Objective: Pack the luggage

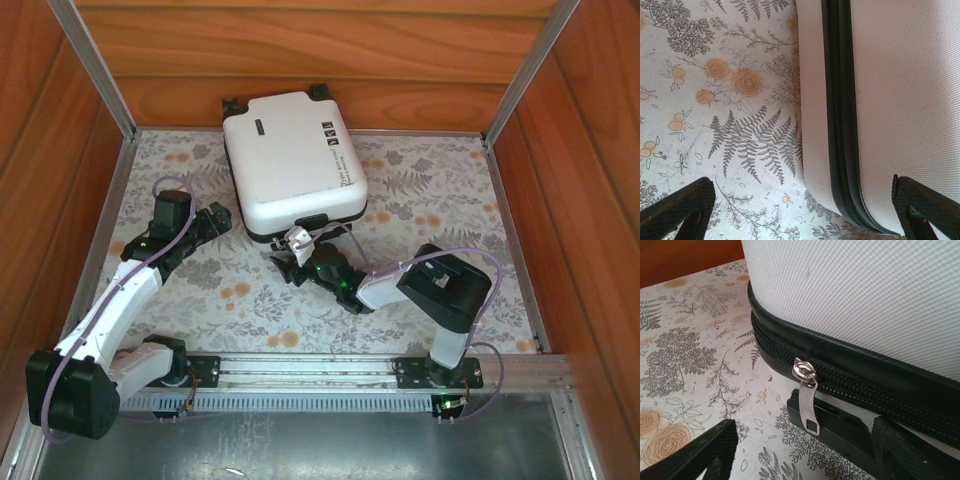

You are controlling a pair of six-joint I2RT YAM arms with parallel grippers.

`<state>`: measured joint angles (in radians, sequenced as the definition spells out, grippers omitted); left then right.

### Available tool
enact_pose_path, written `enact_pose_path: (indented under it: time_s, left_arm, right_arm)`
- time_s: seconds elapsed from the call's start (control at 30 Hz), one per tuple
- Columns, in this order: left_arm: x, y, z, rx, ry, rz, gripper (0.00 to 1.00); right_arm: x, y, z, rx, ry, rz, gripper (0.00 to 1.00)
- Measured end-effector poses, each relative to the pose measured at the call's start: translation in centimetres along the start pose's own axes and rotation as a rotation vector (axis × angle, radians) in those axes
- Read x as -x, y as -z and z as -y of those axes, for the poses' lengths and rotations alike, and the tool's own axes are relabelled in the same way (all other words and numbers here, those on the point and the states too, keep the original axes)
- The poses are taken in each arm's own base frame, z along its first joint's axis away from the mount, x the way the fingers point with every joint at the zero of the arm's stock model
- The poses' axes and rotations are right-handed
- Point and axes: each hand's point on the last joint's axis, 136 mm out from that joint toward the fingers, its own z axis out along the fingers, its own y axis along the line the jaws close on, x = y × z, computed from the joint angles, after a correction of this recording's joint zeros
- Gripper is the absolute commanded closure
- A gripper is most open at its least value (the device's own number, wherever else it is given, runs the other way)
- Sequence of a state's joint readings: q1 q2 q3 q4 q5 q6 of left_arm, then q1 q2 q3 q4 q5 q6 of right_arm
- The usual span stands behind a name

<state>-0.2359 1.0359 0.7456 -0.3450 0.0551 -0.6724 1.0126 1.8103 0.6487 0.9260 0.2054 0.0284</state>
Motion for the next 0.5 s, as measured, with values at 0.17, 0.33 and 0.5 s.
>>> enact_pose_path:
  time_s: [0.17,0.33,0.5]
  left_arm:
    - [-0.3,-0.4,-0.2,0.011,-0.002,-0.014,0.04]
    - [-0.6,-0.9,-0.5,0.024,-0.001,-0.033,0.04]
    - [-0.8,-1.1,-0.5,0.022,-0.001,-0.042,0.04]
  right_arm:
    - [0.2,-0.6,0.4,-0.027,-0.021,0.019,0.37]
    - [0.5,-1.3,1.0,-0.07,-0.046,0.056,0.43]
    - [0.8,-1.5,1.3,-0.094,-0.06,0.078,0.43]
